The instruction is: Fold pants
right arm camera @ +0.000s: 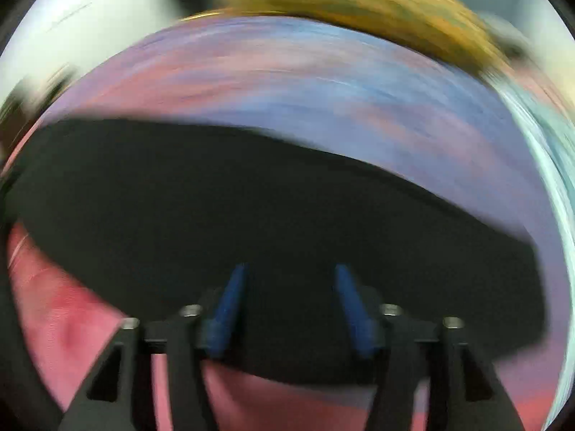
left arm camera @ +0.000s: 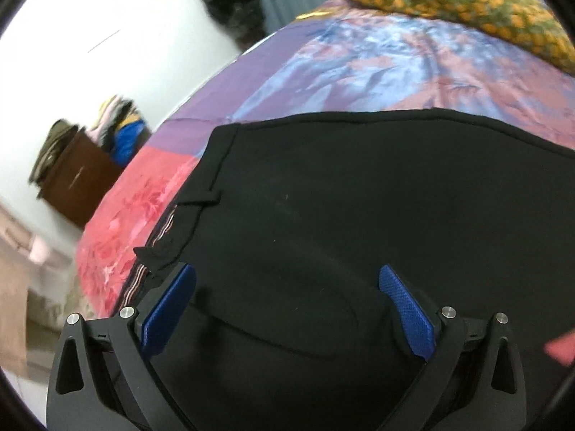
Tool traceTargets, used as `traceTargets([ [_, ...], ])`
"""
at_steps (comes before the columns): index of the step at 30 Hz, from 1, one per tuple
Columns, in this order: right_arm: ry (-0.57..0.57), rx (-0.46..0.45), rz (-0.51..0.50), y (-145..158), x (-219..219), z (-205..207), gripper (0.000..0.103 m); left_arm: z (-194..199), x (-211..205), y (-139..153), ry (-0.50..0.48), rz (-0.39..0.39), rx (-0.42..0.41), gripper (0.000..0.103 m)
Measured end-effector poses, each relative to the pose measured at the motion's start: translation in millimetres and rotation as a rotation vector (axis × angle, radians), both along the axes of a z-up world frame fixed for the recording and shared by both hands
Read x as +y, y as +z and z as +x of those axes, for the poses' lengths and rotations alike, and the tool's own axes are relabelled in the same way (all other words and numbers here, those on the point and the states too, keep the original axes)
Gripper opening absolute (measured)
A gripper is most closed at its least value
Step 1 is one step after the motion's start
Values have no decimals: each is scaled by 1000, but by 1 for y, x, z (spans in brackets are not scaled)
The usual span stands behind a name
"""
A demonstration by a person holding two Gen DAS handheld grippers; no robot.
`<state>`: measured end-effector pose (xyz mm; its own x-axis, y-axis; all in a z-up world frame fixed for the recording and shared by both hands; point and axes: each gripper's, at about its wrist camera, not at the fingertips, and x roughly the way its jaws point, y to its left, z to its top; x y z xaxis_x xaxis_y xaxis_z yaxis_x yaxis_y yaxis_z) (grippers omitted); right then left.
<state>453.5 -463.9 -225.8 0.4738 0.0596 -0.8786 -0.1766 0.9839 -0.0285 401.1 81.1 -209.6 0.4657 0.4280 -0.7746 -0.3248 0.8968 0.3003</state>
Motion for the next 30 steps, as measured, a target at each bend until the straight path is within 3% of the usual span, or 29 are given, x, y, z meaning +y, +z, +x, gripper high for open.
traceTargets([
  [2,-229,66,-38,-4,-82,0,59,-7,-7,9,-51,27,-16,102],
  [3,-342,61,-6,5,-121,-8,48,-12,-11,16,-61,36,-24,102],
  [4,-464,67,-89,15,-146,-18,47,-18,-17,23,-67,38,-33,101],
  [5,-503,62,-139,24,-159,-27,47,-28,-25,34,-79,27,-52,101],
  [7,-454,3,-130,47,-161,-52,47,-50,-39,48,-108,-20,-99,101],
  [9,-371,-37,-80,67,-138,-89,54,-81,-57,54,-161,-97,-123,101],
  [11,-298,-54,31,77,-101,-151,62,-105,-80,48,-227,-154,-89,101],
  [14,-255,-43,220,72,-49,-227,68,-135,-115,19,-302,-152,15,101],
  [16,-279,6,300,48,-24,-271,68,-145,-115,-5,-261,-84,93,102],
  [18,-371,67,321,19,-14,-307,68,-155,-80,-7,-166,-163,58,103],
  [19,-422,68,320,15,-10,-318,68,-156,-61,-4,-96,-133,53,103],
  [21,-492,-12,365,29,5,-342,68,-156,-23,-1,17,-31,30,103],
  [23,-471,-85,419,49,31,-355,72,-159,12,-5,108,48,39,103],
  [25,-429,-119,392,58,63,-355,81,-167,50,-3,167,12,31,103],
  [27,-400,-135,377,57,87,-354,82,-178,68,6,211,-38,6,101],
  [30,-368,-119,359,49,112,-356,82,-189,67,17,170,-120,-45,101],
])
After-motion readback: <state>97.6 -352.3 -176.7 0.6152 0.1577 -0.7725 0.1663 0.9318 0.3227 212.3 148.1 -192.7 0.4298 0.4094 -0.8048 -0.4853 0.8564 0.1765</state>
